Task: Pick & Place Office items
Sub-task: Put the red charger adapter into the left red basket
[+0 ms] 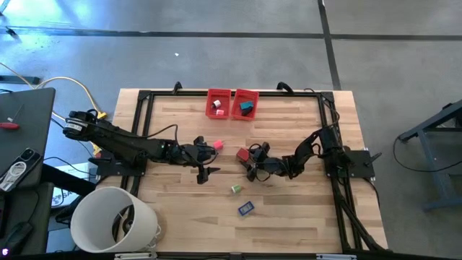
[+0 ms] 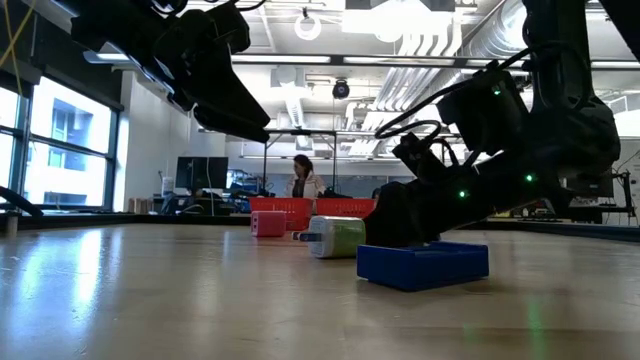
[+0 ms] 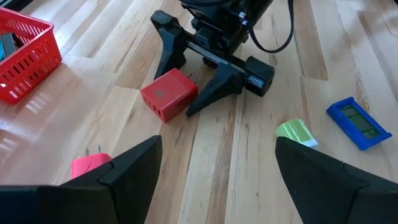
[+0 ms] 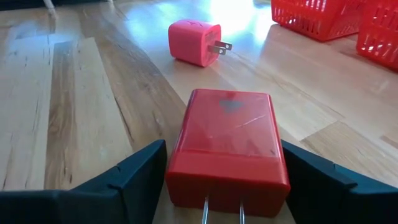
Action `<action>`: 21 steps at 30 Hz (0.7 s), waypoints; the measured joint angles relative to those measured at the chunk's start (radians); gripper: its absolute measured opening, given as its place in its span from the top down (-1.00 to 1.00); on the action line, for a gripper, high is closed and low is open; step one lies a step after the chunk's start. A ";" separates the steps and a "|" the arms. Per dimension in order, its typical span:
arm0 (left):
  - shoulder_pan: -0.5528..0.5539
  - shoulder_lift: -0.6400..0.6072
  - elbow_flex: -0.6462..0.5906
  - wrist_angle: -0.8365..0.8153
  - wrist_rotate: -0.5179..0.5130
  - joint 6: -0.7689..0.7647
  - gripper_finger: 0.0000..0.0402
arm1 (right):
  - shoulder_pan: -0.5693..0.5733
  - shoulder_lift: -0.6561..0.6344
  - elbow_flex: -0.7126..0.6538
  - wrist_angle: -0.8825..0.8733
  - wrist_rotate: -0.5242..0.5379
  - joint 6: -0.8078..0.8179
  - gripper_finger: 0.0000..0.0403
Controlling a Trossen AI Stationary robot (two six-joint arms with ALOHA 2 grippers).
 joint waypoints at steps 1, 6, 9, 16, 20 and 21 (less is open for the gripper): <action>0.000 0.000 0.000 0.000 0.000 0.000 -0.51 | -0.002 0.000 0.001 0.000 -0.004 0.000 -0.37; 0.000 0.000 0.000 0.000 0.000 0.011 -0.51 | -0.003 0.000 0.006 -0.001 -0.007 0.000 -0.37; 0.000 0.000 0.000 0.000 -0.008 0.011 -0.51 | -0.004 0.000 0.011 -0.004 -0.014 0.000 -0.35; 0.000 0.000 0.000 0.000 -0.009 0.011 -0.51 | -0.006 0.002 0.015 -0.006 -0.019 -0.001 -0.22; 0.000 0.000 0.000 0.000 -0.009 0.012 -0.51 | -0.007 0.002 0.015 -0.006 -0.019 -0.001 -0.12; 0.000 0.000 0.000 0.000 -0.009 0.012 -0.51 | -0.007 0.002 0.015 -0.005 -0.019 -0.001 -0.10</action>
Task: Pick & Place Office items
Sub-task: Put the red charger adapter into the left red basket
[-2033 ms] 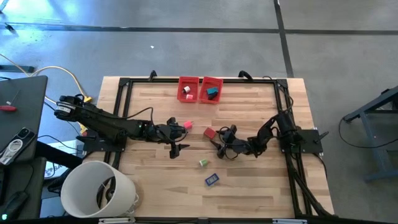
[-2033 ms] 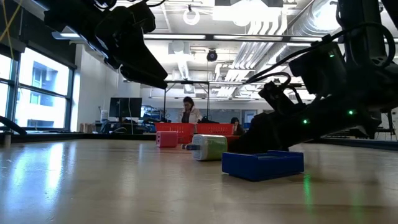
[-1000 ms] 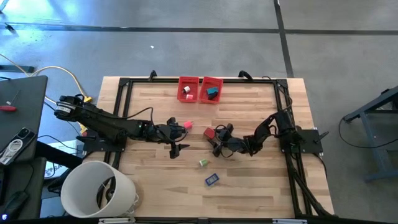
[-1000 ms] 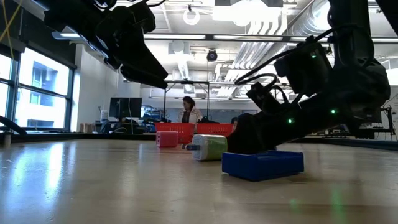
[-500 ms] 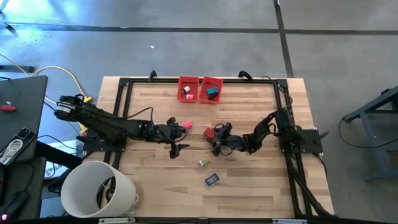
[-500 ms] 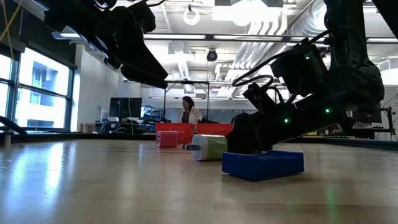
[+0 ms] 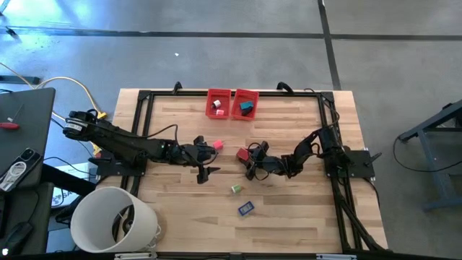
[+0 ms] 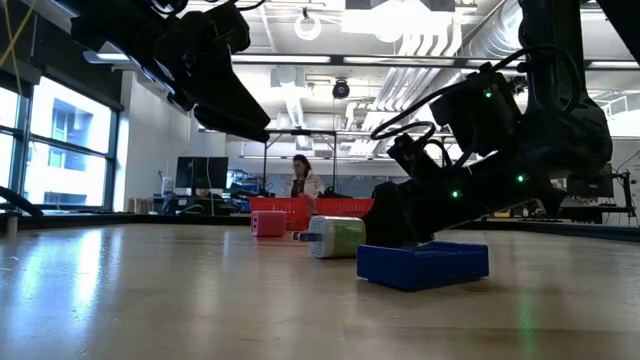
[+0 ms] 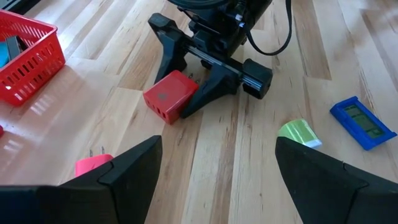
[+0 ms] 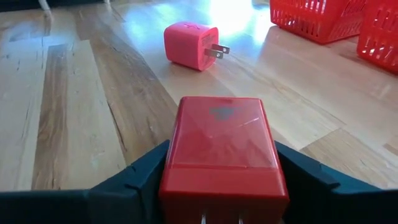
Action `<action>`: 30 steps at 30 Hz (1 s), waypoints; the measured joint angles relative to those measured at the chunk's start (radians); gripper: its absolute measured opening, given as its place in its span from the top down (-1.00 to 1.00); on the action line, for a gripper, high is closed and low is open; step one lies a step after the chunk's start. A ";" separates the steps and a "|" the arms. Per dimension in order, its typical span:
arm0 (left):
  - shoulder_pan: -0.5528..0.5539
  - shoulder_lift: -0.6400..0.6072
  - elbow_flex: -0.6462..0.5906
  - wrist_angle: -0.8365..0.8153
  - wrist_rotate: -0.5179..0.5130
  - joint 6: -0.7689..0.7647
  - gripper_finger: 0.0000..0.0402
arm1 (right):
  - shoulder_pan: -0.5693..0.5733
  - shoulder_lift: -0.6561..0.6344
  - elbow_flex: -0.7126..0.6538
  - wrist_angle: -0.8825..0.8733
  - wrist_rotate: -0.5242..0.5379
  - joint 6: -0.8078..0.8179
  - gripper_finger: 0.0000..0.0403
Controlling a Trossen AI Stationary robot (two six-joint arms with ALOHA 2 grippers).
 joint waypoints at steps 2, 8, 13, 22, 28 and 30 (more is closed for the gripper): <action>0.000 0.000 0.000 0.000 0.000 0.000 -0.51 | 0.000 0.000 0.000 0.000 -0.001 0.000 -0.04; 0.000 0.000 0.000 0.000 0.000 0.002 -0.51 | -0.002 -0.002 0.000 -0.015 -0.014 -0.001 0.00; 0.000 0.000 0.000 0.004 0.000 0.001 -0.51 | -0.005 -0.004 -0.001 -0.019 -0.029 -0.004 -0.01; 0.000 0.000 0.000 0.008 0.001 0.000 -0.51 | 0.006 -0.009 -0.001 -0.021 -0.034 -0.021 0.00; 0.000 0.000 0.000 0.008 0.001 0.000 -0.51 | 0.021 -0.060 0.000 -0.084 -0.037 -0.052 0.01; 0.000 0.000 0.000 0.008 0.001 0.000 -0.51 | 0.023 -0.093 0.001 -0.139 -0.041 -0.062 0.01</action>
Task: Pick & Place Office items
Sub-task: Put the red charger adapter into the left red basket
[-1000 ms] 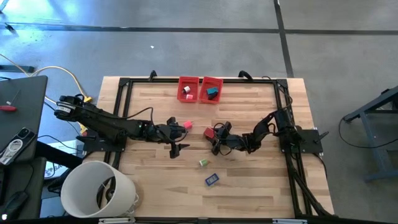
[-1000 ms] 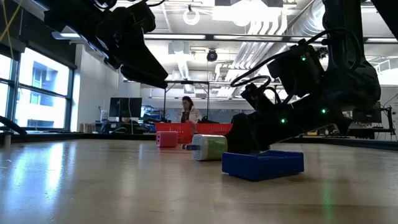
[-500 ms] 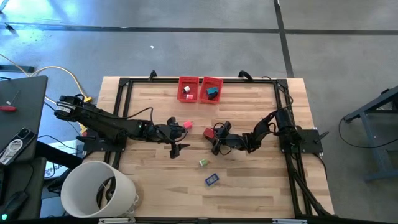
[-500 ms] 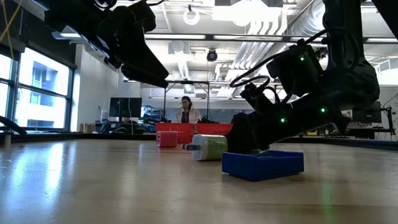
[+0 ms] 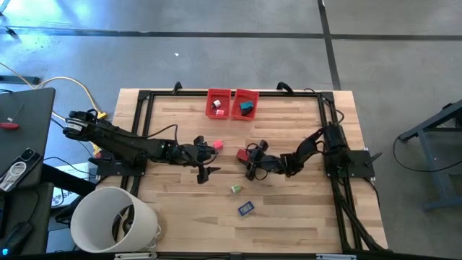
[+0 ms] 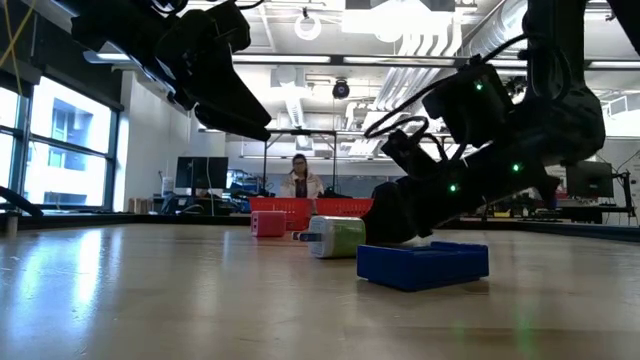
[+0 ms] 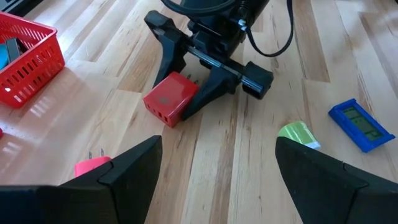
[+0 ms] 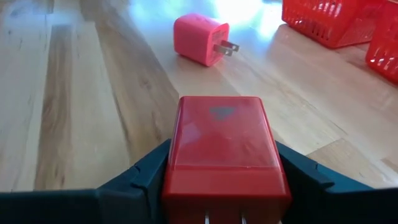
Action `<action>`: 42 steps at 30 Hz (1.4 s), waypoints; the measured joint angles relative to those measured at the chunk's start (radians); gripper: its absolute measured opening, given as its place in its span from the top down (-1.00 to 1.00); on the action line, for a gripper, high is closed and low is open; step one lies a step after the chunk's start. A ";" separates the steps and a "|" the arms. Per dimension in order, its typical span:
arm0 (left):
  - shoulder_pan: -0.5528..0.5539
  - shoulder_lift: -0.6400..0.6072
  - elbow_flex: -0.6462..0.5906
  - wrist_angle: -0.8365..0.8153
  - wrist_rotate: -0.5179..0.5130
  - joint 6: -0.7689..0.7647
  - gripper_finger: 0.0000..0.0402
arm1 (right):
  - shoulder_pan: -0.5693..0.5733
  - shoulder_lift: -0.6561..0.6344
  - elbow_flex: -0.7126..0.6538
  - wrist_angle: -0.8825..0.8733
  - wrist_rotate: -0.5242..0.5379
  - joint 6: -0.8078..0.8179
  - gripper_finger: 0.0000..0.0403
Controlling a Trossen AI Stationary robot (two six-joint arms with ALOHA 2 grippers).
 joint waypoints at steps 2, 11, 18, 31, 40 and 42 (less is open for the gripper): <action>0.000 0.000 0.000 0.001 0.000 0.000 -0.51 | 0.003 -0.037 -0.002 -0.050 -0.002 -0.012 0.01; 0.000 0.000 -0.001 0.062 0.000 -0.001 -0.51 | 0.023 -0.153 -0.006 -0.193 0.012 -0.029 0.00; 0.000 0.000 -0.001 0.071 -0.016 0.000 -0.51 | 0.046 -0.204 -0.004 -0.213 0.038 -0.047 0.00; 0.000 0.000 -0.001 0.138 -0.022 0.170 -0.51 | 0.064 -0.273 -0.003 -0.209 0.044 -0.088 0.01; 0.000 0.000 -0.001 0.155 -0.023 0.445 -0.51 | 0.077 -0.382 -0.003 -0.235 0.042 -0.116 0.01; 0.000 0.000 -0.001 0.158 -0.023 0.510 -0.51 | 0.077 -0.403 -0.004 -0.225 0.032 -0.116 0.01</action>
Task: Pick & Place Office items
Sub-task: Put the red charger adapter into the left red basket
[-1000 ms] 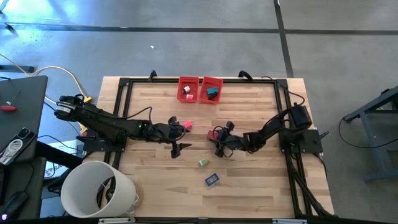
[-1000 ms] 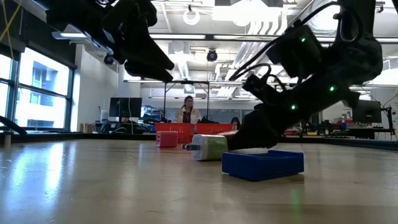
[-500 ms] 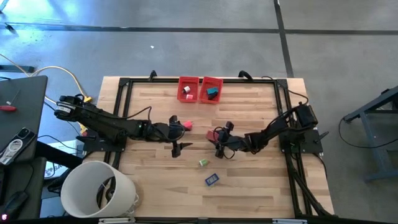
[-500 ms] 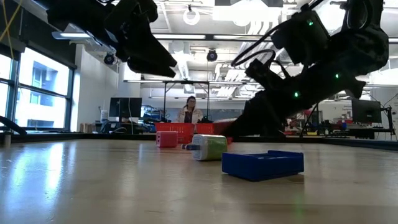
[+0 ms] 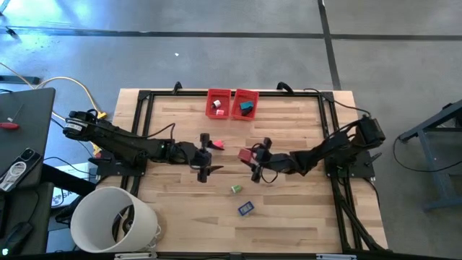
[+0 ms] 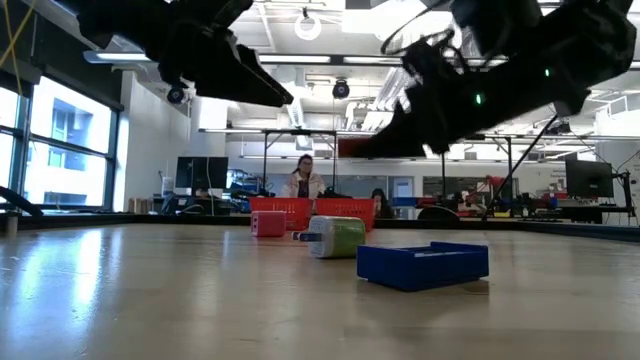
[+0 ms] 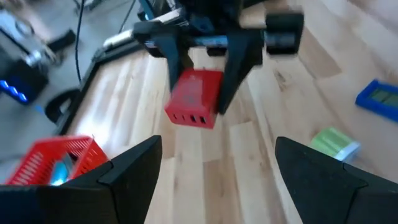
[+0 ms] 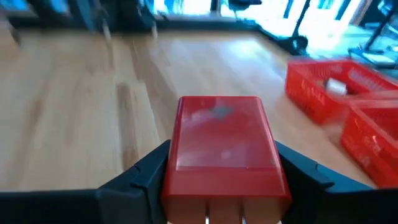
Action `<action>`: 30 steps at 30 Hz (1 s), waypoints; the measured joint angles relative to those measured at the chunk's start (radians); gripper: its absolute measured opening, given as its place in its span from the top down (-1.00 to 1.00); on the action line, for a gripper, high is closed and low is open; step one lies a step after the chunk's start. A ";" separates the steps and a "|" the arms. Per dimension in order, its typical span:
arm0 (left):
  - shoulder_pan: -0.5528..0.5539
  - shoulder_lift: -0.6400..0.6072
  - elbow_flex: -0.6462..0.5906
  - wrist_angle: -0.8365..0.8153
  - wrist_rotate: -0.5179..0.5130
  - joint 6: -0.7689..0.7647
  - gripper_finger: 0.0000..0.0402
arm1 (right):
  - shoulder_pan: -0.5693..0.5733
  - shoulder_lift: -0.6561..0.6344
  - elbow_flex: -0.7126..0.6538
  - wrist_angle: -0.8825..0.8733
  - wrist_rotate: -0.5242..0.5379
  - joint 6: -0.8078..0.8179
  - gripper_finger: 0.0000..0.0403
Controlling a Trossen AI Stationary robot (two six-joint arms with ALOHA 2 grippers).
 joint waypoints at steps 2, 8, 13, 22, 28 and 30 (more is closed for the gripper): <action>0.000 0.000 0.000 -0.001 -0.001 0.072 -0.51 | -0.003 -0.020 0.003 0.013 -0.019 0.000 0.01; 0.000 0.000 0.000 0.001 -0.008 0.260 -0.51 | -0.009 -0.030 0.023 0.035 -0.077 -0.004 0.01; 0.000 0.000 0.000 0.030 -0.007 0.394 -0.51 | -0.025 -0.030 0.062 0.026 -0.169 0.003 0.01; -0.005 0.000 0.000 0.048 -0.007 0.444 -0.51 | -0.054 -0.030 0.086 0.031 -0.340 0.069 0.01; -0.005 0.000 0.000 0.049 -0.039 0.513 -0.51 | -0.088 -0.030 0.086 0.031 -0.466 0.139 0.01; -0.005 0.000 0.000 0.050 -0.042 0.525 -0.51 | -0.096 -0.030 0.086 0.031 -0.494 0.159 0.01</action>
